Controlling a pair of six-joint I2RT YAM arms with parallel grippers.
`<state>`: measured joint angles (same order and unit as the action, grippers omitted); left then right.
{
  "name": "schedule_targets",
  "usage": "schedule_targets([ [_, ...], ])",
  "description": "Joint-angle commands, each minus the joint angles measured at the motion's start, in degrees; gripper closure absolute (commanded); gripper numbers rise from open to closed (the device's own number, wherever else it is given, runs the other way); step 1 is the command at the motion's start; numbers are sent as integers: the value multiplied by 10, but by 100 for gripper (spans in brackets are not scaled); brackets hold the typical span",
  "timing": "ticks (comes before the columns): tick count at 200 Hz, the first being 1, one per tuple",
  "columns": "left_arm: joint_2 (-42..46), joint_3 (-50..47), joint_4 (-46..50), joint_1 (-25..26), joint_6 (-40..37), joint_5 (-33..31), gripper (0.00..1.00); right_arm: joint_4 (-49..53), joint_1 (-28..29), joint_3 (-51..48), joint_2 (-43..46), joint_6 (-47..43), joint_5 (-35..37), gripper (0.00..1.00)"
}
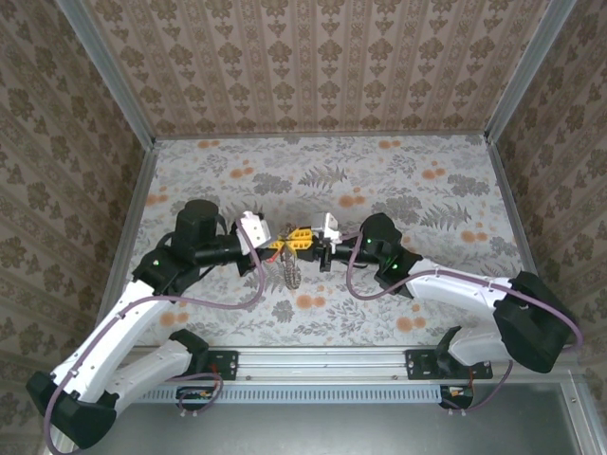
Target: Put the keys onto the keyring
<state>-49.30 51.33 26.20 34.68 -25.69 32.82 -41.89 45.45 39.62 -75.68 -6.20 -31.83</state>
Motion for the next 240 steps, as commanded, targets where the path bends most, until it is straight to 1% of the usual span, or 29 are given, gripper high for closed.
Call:
schedule_targets([
  [1, 8, 8, 1, -1, -16, 0, 100, 134, 11, 29, 26, -85, -6, 85],
  [20, -4, 19, 29, 0, -34, -4, 100, 200, 10, 44, 35, -120, -8, 82],
  [34, -12, 26, 47, 5, -51, -6, 100, 227, 11, 54, 37, -133, -7, 82],
  [59, -20, 28, 57, 11, -72, 5, 100, 236, 10, 63, 30, -129, -12, 82],
  [82, -32, 40, 81, 21, -89, -2, 100, 248, 11, 75, 19, -124, -13, 82],
  [104, -36, 41, 82, 31, -92, -1, 100, 259, 11, 86, 2, -119, -13, 83],
  [117, -35, 41, 81, 34, -92, -3, 100, 263, 11, 92, -4, -113, -13, 87],
  [132, -34, 40, 83, 34, -91, -11, 100, 261, 10, 95, -6, -107, -8, 100],
  [138, -31, 40, 84, 35, -91, -15, 100, 258, 11, 95, -6, -105, -4, 100],
  [154, -25, 36, 89, 33, -93, -24, 100, 234, 10, 85, 0, -92, 7, 100],
  [165, -19, 31, 92, 30, -93, -28, 100, 197, 7, 73, 7, -75, 5, 100],
  [185, -3, 9, 90, 23, -107, -24, 100, 93, -2, 43, 18, -21, -10, 100],
  [206, 20, -27, 69, 15, -116, -3, 100, 3, -9, 19, 23, 23, -3, 100],
  [223, 34, -51, 57, 9, -122, 0, 100, -38, -11, 8, 25, 44, 11, 100],
  [240, 45, -67, 55, 7, -130, -3, 100, -53, -14, 4, 27, 52, 14, 100],
])
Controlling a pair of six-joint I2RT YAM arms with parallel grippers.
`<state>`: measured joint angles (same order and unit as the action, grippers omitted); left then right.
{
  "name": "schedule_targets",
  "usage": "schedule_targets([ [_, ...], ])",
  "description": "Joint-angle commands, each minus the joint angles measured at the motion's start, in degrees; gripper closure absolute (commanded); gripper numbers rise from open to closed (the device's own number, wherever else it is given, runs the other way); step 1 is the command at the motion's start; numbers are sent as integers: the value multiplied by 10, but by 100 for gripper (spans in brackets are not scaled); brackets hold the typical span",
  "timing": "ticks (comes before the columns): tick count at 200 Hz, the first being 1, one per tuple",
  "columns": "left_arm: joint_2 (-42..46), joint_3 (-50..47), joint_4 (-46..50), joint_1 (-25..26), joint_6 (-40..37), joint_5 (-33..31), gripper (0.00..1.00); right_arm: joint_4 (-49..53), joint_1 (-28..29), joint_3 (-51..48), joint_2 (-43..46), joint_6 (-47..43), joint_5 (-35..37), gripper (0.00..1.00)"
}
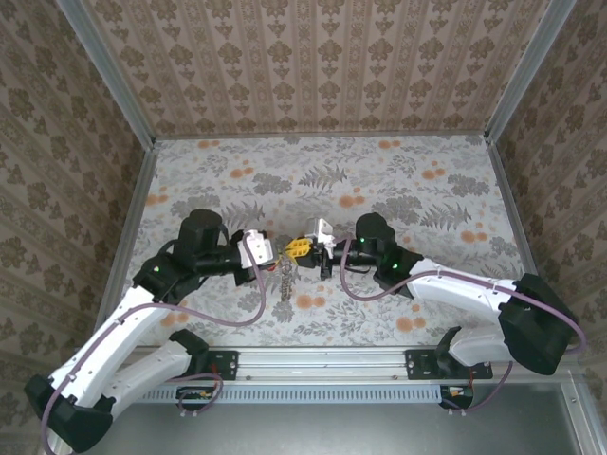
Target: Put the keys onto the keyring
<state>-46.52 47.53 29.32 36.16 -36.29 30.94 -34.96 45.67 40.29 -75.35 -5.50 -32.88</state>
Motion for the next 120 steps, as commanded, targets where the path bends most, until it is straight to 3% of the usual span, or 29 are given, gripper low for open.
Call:
schedule_targets([
  [1, 17, -30, 23, -8, -24, 15, 100, -122, -16, -4, 24, 45, 25, 100],
  [20, 27, -47, 4, -11, -7, 16, 100, -129, -16, -6, 27, 47, 21, 100],
  [35, 32, -65, -47, -13, 33, 52, 79, -163, -16, -16, 24, 62, 22, 100],
  [45, 33, -78, -94, -13, 67, 92, 72, -195, -16, -23, 17, 79, 23, 100],
  [82, 26, -99, -226, -19, 173, 101, 68, -246, -6, -29, -8, 103, 22, 100],
  [120, 43, -68, -190, -41, 176, 101, 66, -250, 1, -37, -10, 90, 19, 100],
])
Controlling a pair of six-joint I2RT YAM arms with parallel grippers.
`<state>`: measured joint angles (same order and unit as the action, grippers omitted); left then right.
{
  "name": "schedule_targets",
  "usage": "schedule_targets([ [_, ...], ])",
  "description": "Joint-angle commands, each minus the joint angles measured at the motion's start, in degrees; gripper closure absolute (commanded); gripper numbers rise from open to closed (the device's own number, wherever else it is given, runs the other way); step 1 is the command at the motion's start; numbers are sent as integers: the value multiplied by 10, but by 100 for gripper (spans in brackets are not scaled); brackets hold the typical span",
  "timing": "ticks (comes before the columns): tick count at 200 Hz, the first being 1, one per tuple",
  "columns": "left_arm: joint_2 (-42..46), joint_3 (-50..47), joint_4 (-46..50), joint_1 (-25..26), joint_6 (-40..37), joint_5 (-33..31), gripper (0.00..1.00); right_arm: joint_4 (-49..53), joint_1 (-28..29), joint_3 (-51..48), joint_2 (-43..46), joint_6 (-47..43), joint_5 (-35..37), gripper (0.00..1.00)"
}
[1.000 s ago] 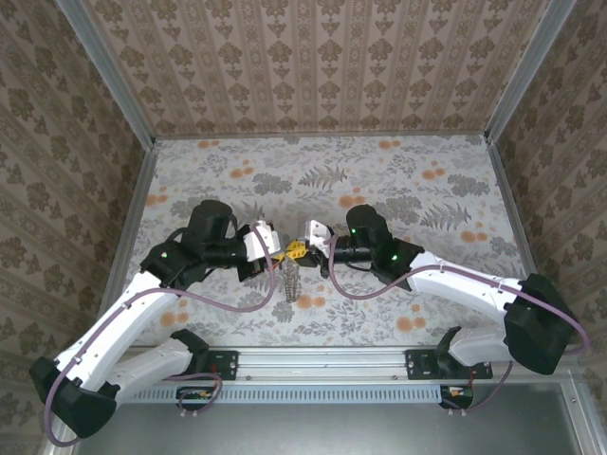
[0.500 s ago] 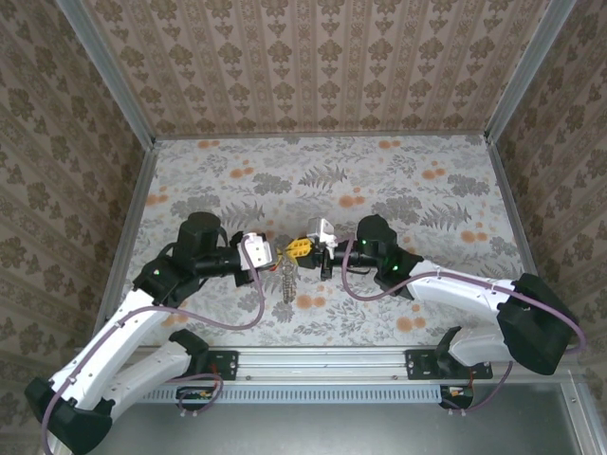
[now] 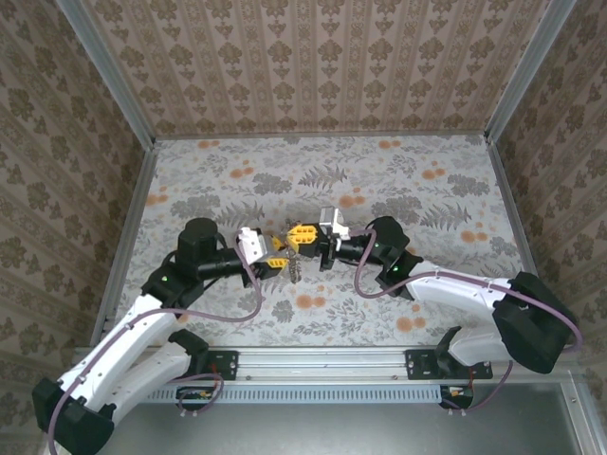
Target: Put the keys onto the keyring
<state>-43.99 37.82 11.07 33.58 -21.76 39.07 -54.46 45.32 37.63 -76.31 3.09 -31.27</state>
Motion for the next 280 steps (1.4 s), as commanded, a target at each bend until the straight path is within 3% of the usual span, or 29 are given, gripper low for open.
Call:
schedule_targets([
  [1, 19, 30, -5, -17, 31, 20, 65, -55, 5, -11, 0, 4, 2, 100],
  [55, 25, 70, 30, -30, 41, 67, 64, -55, 5, -6, -3, -3, -25, 100],
  [154, 7, 54, 16, -31, 53, 69, 75, -51, 4, -4, -1, -3, -37, 100],
  [240, -18, 60, 40, -32, 59, 68, 74, -40, 4, 8, -3, -19, -58, 100],
  [280, -29, 81, 39, -32, 56, 94, 84, -24, 6, 17, -8, -32, -67, 100],
])
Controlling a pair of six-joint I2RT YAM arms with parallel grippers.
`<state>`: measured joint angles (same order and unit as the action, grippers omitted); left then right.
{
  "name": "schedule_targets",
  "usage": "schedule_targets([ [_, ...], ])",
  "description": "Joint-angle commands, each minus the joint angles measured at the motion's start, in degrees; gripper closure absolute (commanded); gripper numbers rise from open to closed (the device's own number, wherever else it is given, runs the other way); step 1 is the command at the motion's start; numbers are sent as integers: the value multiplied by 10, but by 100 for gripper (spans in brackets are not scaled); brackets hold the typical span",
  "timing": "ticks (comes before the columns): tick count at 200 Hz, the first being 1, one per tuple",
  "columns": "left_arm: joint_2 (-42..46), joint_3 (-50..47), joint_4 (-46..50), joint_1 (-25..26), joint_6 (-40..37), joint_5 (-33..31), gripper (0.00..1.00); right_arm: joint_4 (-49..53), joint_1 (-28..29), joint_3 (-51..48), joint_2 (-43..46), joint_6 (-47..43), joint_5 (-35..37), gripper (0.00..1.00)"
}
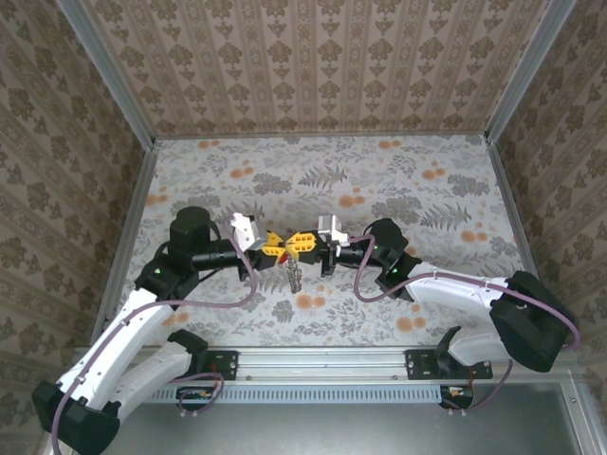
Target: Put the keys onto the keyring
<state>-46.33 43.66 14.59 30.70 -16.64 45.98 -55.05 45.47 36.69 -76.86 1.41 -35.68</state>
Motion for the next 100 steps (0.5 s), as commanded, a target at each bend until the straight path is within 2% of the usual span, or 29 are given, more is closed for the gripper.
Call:
schedule_targets([
  [1, -6, 23, 4, -3, 5, 26, 84, -17, 5, 27, -2, -16, -24, 100],
  [29, -12, 30, 18, -4, -15, 40, 100, 15, 4, 32, 0, -38, -27, 100],
  [44, -16, 38, 35, -4, -27, 45, 100, 85, 5, 41, 15, -77, -26, 100],
  [60, -17, 52, 64, -4, -35, 20, 100, 226, 2, 70, 38, -132, -31, 85],
  [81, -28, 89, 144, -4, -67, -23, 100, 475, -4, 148, 51, -233, -40, 79],
  [100, -48, 130, 213, 3, -104, -47, 100, 612, -8, 196, 46, -291, -36, 74],
])
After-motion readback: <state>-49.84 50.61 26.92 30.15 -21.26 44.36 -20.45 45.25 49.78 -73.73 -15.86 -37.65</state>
